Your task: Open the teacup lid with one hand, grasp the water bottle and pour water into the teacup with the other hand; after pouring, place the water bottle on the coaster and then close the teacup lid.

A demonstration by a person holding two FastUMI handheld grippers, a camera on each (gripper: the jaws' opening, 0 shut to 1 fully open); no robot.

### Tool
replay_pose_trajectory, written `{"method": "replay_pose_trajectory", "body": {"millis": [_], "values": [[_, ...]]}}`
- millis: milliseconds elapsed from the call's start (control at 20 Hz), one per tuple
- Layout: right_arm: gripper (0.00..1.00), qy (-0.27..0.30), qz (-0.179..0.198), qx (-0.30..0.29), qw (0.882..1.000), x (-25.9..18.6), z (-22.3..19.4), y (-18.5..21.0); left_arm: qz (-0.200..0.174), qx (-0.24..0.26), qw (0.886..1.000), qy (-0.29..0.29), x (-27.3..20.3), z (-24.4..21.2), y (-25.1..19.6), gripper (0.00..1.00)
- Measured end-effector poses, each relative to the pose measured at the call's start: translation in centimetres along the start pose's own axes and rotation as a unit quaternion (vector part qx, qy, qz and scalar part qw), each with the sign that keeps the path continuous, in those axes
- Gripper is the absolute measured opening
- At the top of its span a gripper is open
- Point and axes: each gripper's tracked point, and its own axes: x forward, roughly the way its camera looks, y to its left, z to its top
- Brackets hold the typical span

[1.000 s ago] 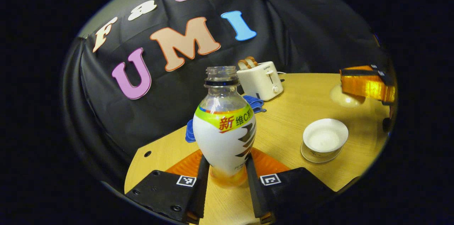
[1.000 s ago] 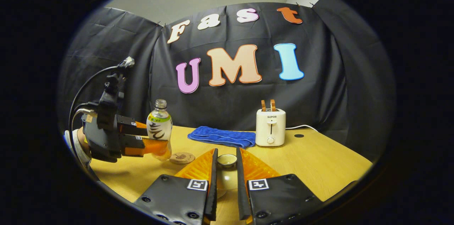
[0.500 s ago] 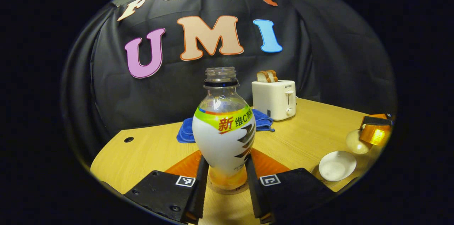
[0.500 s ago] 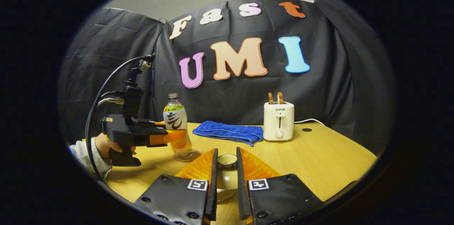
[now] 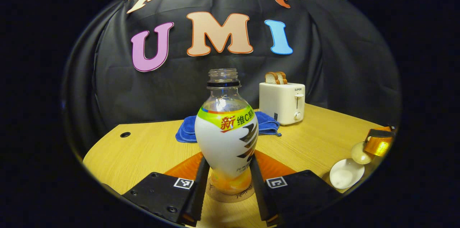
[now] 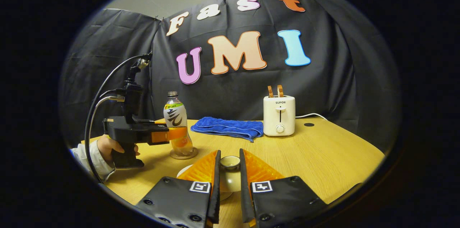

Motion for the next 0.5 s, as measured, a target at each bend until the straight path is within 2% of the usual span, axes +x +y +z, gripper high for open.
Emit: {"method": "replay_pose_trajectory", "body": {"millis": [100, 500], "values": [[0.25, -0.002, -0.001, -0.002, 1.000, 0.0, 0.1, 0.0, 0.004, 0.003, 1.000, 0.002, 0.2, -0.1, 0.2, 0.62], [0.29, -0.001, 0.007, 0.003, 1.000, -0.1, 0.1, 0.3, 0.012, -0.007, 1.000, 0.017, 0.2, -1.3, 0.5, 0.68]]}}
